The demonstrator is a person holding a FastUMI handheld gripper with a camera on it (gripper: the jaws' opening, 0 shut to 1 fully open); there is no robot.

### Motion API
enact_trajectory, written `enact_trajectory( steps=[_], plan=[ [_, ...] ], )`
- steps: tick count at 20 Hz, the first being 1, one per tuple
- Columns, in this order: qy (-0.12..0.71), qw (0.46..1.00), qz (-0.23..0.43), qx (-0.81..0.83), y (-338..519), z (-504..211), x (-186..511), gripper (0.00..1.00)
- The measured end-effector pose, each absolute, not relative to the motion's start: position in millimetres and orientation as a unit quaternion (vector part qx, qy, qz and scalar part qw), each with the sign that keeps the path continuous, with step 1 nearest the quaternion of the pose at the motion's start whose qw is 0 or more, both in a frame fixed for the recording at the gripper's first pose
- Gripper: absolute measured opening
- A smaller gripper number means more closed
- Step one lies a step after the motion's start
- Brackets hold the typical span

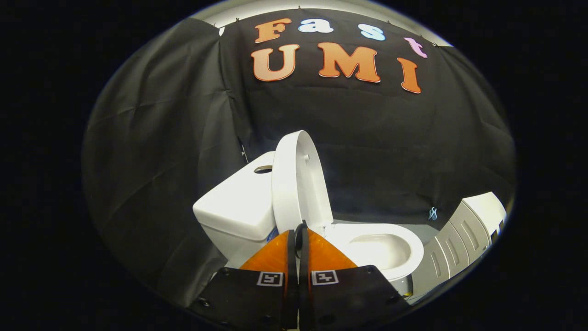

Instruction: Open the toilet lid.

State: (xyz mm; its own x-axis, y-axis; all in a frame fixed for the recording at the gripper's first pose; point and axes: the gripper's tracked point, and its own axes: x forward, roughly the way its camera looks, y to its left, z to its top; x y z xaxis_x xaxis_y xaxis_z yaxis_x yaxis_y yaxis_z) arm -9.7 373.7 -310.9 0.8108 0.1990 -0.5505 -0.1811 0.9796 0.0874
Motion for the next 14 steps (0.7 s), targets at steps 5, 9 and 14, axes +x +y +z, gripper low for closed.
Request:
enact_trajectory(
  steps=[5,9,14],
  plan=[
    [0.282,0.950,0.122,0.056,363,-297,-7,0.33],
    [0.264,0.954,0.118,0.076,337,-280,-2,0.93],
    [0.246,0.959,0.103,0.096,296,-259,4,0.99]
  ],
)
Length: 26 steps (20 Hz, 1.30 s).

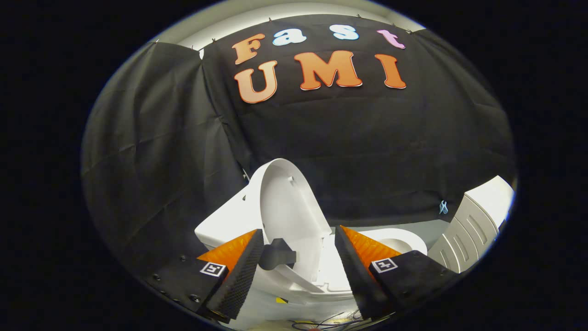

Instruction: Open the toilet lid.

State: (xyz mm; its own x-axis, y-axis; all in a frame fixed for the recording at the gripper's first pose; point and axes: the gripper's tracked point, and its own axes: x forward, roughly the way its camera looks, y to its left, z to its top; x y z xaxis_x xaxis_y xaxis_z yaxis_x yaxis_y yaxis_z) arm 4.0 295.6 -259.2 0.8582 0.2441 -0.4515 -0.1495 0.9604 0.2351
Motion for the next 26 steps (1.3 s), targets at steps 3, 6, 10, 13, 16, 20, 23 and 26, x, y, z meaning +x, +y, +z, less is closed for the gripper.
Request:
enact_trajectory(
  steps=[3,6,10,13,16,20,23,26],
  plan=[
    [0.233,0.962,0.092,0.105,267,-243,8,0.99],
    [0.218,0.966,0.077,0.111,237,-226,12,0.99],
    [0.204,0.970,0.060,0.115,201,-203,16,0.99],
    [0.189,0.974,0.055,0.116,181,-184,17,0.99],
    [0.175,0.977,0.045,0.108,160,-167,18,0.99],
    [0.159,0.983,0.033,0.088,137,-146,19,0.99],
    [0.145,0.986,0.025,0.072,124,-131,20,0.99],
    [0.140,0.987,0.023,0.071,127,-121,25,0.99]
  ],
)
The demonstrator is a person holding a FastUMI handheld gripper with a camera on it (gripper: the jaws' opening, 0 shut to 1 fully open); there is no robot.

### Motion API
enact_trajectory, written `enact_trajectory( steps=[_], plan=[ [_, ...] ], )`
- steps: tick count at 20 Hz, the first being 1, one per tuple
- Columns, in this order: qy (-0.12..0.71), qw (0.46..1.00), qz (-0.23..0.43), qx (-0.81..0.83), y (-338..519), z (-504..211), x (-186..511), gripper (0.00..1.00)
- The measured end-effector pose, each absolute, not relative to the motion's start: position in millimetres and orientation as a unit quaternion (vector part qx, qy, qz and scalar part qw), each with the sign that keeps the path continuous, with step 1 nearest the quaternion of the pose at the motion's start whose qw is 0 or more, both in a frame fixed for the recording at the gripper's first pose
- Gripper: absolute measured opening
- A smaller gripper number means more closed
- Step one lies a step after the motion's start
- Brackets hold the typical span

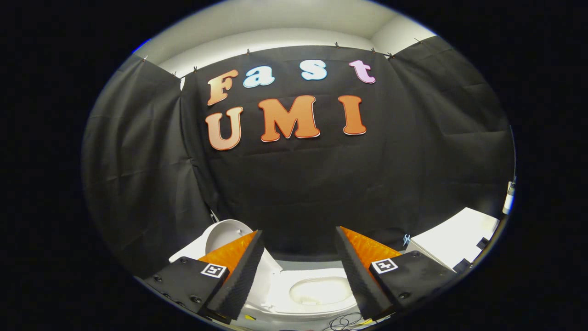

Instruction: Open the toilet lid.

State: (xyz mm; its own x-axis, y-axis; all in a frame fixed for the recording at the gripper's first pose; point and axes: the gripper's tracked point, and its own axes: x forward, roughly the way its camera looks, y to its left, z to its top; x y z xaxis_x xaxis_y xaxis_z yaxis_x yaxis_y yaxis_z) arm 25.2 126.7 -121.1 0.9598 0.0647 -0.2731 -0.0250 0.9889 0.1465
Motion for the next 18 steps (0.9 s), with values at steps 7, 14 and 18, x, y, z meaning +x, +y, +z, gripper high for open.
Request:
enact_trajectory(
  steps=[7,14,18],
  plan=[
    [0.146,0.987,0.028,0.057,131,-131,23,0.99],
    [0.153,0.986,0.032,0.054,132,-139,15,0.99],
    [0.148,0.987,0.027,0.058,127,-135,16,0.99]
  ],
)
